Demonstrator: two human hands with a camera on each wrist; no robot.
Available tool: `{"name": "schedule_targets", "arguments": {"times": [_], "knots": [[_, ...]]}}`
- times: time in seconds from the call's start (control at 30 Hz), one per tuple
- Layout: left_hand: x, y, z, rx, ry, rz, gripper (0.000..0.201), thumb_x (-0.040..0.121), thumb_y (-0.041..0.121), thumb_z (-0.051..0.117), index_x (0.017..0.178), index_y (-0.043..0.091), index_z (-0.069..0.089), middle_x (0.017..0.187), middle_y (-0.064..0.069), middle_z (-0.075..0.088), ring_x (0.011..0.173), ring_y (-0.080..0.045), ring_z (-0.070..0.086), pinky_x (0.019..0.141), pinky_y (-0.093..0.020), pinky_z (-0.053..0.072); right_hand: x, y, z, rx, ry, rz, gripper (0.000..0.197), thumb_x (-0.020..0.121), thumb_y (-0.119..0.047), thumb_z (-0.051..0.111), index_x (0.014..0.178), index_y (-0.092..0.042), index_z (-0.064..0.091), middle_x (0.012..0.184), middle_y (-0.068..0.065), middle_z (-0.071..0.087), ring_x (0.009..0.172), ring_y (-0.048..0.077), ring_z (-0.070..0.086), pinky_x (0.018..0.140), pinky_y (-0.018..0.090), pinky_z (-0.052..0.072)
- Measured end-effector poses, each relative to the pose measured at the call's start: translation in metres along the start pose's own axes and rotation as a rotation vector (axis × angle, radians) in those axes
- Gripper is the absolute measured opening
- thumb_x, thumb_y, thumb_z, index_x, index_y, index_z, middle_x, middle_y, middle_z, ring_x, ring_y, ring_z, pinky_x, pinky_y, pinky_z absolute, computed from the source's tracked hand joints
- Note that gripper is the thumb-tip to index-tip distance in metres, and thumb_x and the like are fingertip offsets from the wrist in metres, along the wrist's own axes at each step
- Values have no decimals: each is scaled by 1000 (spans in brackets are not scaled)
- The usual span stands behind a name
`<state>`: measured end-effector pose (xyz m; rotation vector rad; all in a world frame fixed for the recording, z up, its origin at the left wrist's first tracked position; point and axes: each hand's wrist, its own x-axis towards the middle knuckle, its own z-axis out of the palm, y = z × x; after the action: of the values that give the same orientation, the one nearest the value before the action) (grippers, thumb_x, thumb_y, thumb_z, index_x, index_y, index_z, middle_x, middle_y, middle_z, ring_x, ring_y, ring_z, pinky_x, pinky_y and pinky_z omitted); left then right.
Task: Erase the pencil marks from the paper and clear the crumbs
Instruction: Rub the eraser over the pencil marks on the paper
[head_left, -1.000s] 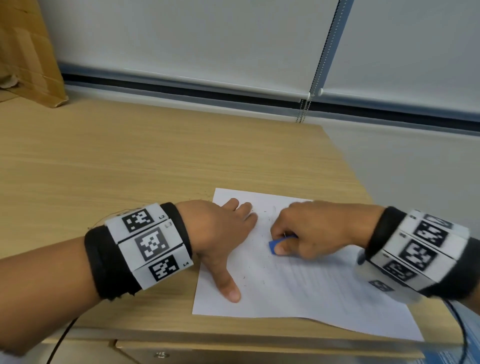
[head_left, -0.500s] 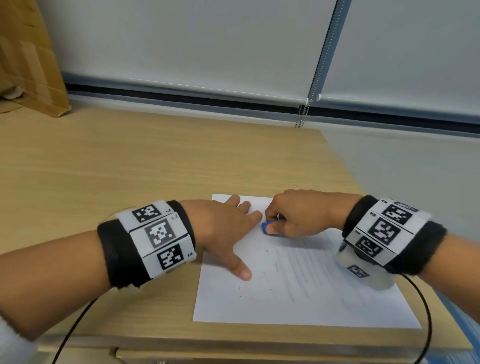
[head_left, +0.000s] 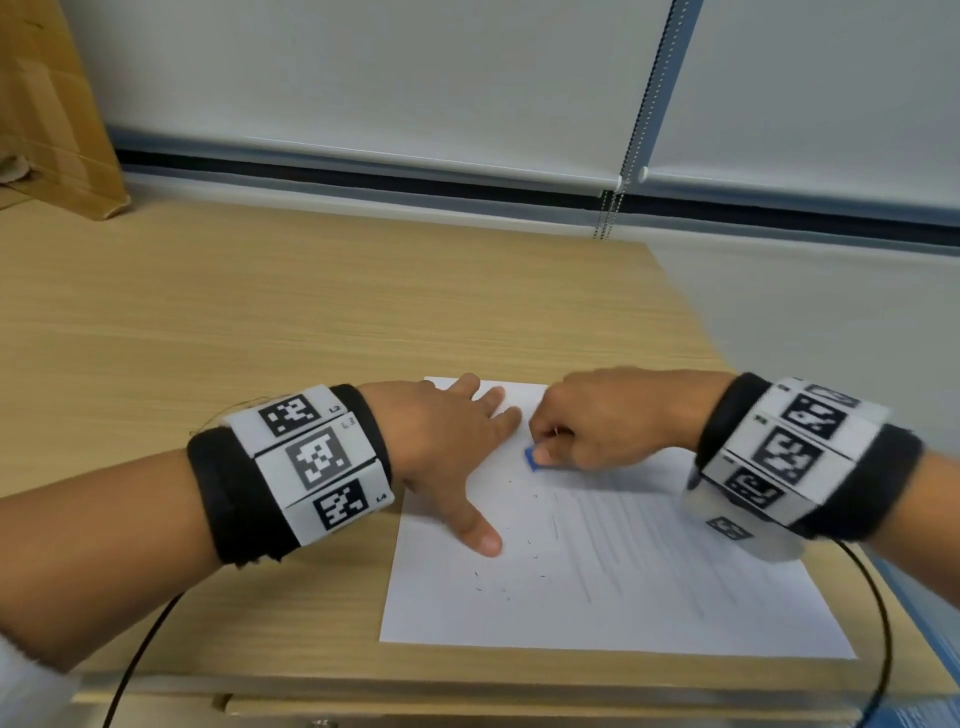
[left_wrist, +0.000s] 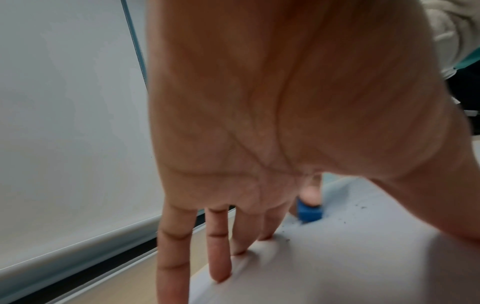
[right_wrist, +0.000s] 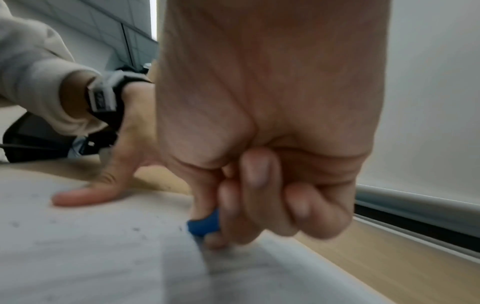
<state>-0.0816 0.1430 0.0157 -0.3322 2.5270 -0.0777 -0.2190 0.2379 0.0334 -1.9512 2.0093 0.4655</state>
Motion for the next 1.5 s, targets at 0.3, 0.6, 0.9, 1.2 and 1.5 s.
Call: {"name": "schedule_targets", "arguments": {"times": [0.3,0.6,0.9,1.2,1.5], "knots": [[0,2,-1,21,27,13,122,68,78,60,154,24,-6,163,1,-7,147,-23,-1,114,-44,19,-15,-20,6,-40,6,-49,28,95,-42,44,83,-21,57,66,-7,48,68,21,49,63,31,38],[-3,4,-3,-3,8,0,122,69,75,62,153,30,-13,162,2,-12,148,-23,-10,116,-46,11,-34,-25,19,-62,19,-104,27,94,-39,46,80,-17,55,66,-1,53,68,25,50,60,34,38],[-5,8,-7,14,-13,-11,120,71,74,62,152,31,-17,162,0,-14,148,-25,-12,117,-47,8,-42,-21,25,27,24,-81,30,94,-41,48,76,-17,52,63,-2,51,67,24,51,61,35,39],[-4,7,-7,36,-10,-22,126,69,75,62,153,19,-13,162,0,-12,148,-24,-9,117,-45,12,-46,-20,25,74,-6,-57,32,94,-41,49,73,-17,51,62,-2,51,61,21,47,59,33,37],[-4,7,-7,39,-19,-18,127,69,76,62,153,19,-15,162,-1,-13,148,-25,-10,117,-45,11,-49,-18,28,106,-10,-61,37,93,-41,49,69,-13,50,58,-2,48,55,19,41,57,33,37]]}}
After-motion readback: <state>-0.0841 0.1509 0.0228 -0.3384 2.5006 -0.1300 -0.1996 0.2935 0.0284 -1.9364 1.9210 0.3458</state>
